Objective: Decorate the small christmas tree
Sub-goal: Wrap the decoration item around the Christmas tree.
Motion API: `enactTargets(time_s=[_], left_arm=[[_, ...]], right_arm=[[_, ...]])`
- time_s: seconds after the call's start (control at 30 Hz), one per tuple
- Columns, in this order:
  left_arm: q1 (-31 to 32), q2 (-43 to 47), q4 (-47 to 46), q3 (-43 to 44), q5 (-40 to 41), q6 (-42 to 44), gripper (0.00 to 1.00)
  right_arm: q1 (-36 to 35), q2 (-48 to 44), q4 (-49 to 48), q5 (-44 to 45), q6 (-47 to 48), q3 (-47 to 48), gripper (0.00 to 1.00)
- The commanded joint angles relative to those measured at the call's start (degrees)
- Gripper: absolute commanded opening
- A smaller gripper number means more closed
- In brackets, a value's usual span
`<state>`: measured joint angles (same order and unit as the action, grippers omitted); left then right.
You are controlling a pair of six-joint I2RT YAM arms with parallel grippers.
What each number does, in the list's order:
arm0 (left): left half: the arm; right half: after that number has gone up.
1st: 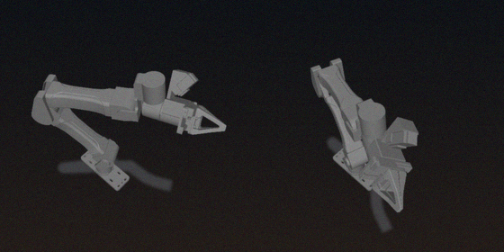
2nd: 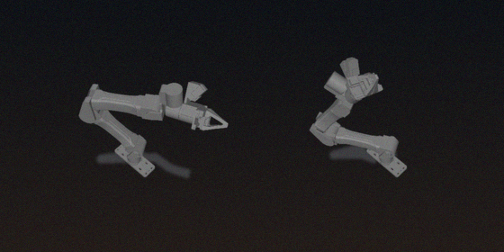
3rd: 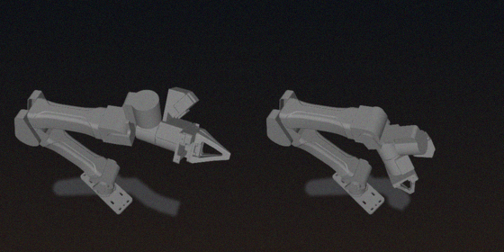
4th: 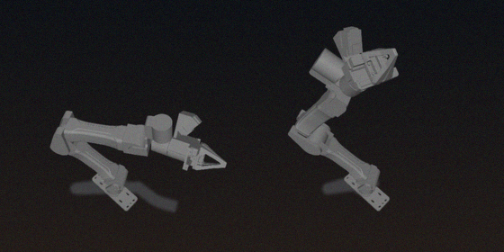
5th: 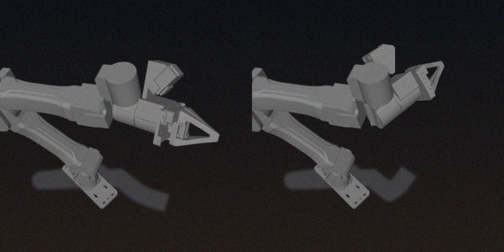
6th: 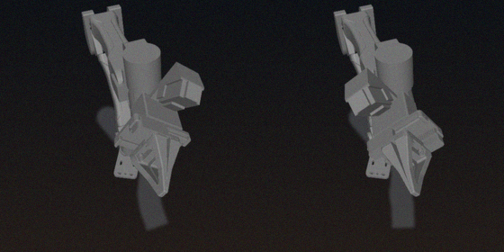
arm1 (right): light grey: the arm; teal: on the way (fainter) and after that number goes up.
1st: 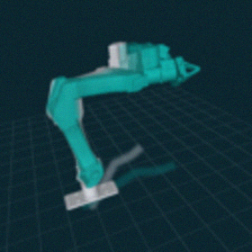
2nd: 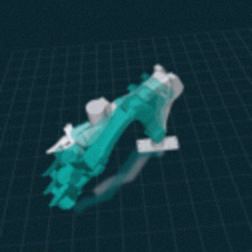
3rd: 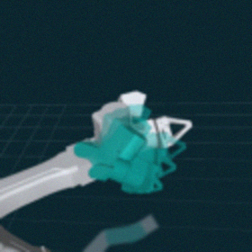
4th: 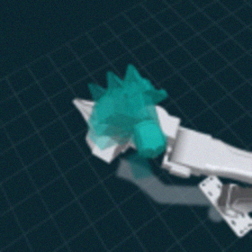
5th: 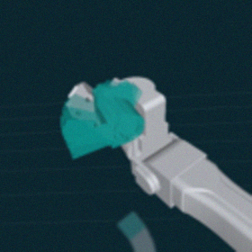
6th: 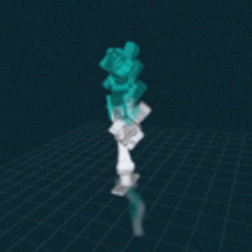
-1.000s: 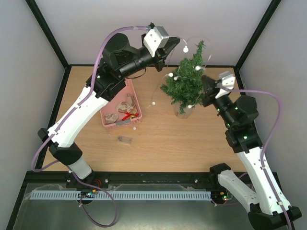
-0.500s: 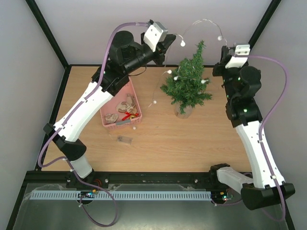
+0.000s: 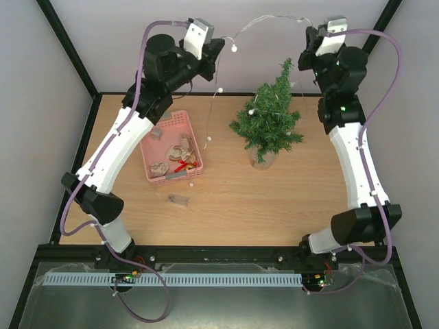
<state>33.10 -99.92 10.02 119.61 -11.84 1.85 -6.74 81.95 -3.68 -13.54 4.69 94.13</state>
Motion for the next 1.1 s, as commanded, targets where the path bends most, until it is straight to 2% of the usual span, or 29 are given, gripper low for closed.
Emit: enactTargets(time_s=[0.0,0.13,0.27,0.43,0.57,0.77,1.07], left_arm=[[-2.1,-0.1,0.6,-1.2,-1.1,-2.3,0.02],[-4.2,0.0,1.9,-1.9,-1.7,-3.4,0.02],[-6.1,0.6,5.7,-3.0,-2.0,-4.4,0.02],[-7.2,6.0,6.9,-13.2,-1.8,-6.3,0.02],[-7.3,11.9,4.8,-23.6,-1.7,-7.9,0.02],[-7.3,19.4,5.3,-34.4,-3.1,-9.3,0.03],[-7.3,28.6,0.6,-43.9,-12.5,-10.1,0.02]], right_arm=[[0.2,4.8,-2.2,-5.7,0.0,7.5,0.02],[0.2,10.8,-0.2,-8.8,-1.2,14.3,0.02],[0.0,13.4,-0.1,-15.2,-4.4,15.6,0.02],[-2.6,14.8,2.8,-18.1,-3.0,16.1,0.02],[-6.3,16.7,8.5,-15.8,1.2,19.2,0.02],[-10.1,18.1,14.8,-14.1,5.1,20.3,0.02],[-13.2,17.5,19.7,-3.8,10.7,20.0,0.02]])
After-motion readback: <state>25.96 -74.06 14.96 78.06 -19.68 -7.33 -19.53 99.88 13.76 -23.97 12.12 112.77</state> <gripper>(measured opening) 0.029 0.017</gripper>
